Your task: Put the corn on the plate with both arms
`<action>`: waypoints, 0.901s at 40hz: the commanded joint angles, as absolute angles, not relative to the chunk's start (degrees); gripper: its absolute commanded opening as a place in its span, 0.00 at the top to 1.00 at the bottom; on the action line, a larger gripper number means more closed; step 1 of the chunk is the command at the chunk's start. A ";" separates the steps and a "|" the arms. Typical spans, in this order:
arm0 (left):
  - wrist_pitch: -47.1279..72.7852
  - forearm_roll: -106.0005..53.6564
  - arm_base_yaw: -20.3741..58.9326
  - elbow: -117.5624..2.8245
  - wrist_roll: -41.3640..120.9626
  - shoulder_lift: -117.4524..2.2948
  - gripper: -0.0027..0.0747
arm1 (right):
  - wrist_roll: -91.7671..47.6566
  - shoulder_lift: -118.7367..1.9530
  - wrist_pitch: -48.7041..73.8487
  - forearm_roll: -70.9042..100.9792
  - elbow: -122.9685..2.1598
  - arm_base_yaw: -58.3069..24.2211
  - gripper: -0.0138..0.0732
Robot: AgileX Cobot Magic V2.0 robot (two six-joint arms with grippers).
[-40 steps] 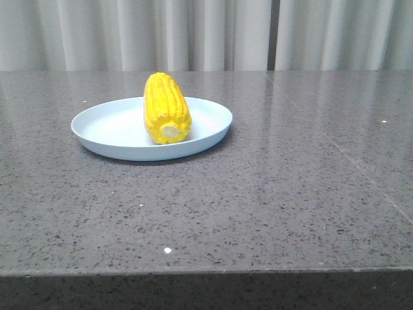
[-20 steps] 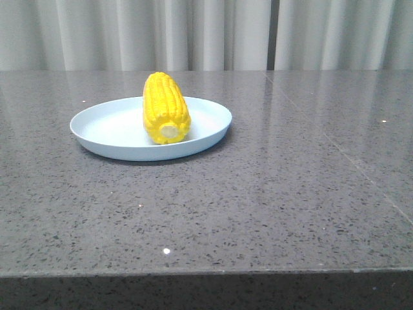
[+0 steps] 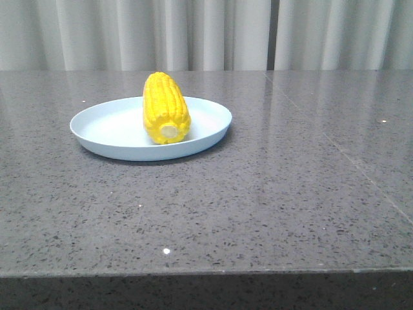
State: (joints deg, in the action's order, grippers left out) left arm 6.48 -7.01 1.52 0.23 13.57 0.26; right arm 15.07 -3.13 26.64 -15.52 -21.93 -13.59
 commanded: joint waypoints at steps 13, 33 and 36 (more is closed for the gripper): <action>1.74 -7.08 1.55 0.57 13.05 1.48 0.99 | 12.02 -2.59 15.80 -17.97 -13.61 -12.64 0.92; 1.74 -7.08 1.55 0.57 13.05 1.48 0.99 | -4.69 1.54 6.61 5.66 1.27 -0.76 0.92; 1.74 -7.08 1.55 0.57 13.05 1.48 0.99 | -4.70 1.54 7.13 6.05 1.27 -0.76 0.92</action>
State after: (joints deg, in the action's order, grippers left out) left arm 6.34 -7.01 1.52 0.23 13.57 0.26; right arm -3.89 0.61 10.50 5.43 1.57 -1.10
